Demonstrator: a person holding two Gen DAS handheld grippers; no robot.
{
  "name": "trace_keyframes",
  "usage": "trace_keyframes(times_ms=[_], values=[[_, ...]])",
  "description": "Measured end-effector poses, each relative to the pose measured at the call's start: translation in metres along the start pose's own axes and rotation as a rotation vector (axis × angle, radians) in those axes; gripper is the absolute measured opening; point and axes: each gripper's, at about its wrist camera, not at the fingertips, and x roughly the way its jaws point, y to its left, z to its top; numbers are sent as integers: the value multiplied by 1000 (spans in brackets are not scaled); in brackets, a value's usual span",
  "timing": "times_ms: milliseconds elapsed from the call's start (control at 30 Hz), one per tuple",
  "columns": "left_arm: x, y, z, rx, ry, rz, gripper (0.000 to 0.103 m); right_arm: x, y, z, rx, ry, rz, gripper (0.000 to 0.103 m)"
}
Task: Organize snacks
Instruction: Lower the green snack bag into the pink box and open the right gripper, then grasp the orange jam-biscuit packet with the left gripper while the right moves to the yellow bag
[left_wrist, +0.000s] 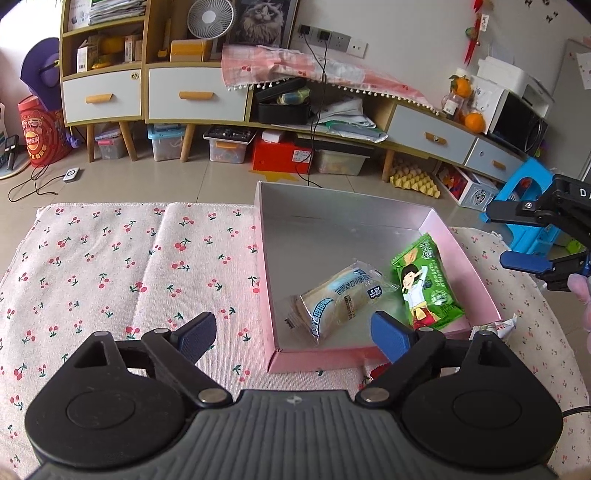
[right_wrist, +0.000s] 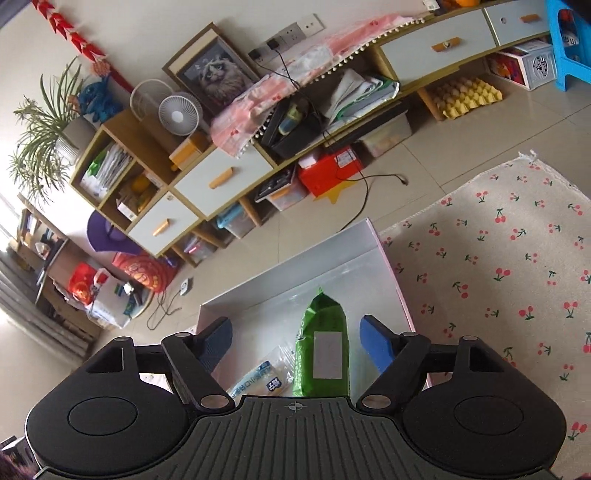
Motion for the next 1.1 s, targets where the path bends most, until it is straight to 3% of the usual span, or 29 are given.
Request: trace_keyframes(times_ms=[400, 633, 833, 1100], values=[[-42, -8, -16, 82, 22, 60, 101, -43, 19, -28, -122, 66, -49, 87], [-62, -6, -34, 96, 27, 70, 102, -65, 26, -56, -217, 91, -88, 89], [-62, 1, -54, 103, 39, 70, 102, -68, 20, -84, -260, 113, -91, 91], [-62, 19, -69, 177, 86, 104, 102, -54, 20, -113, -353, 157, -165, 91]])
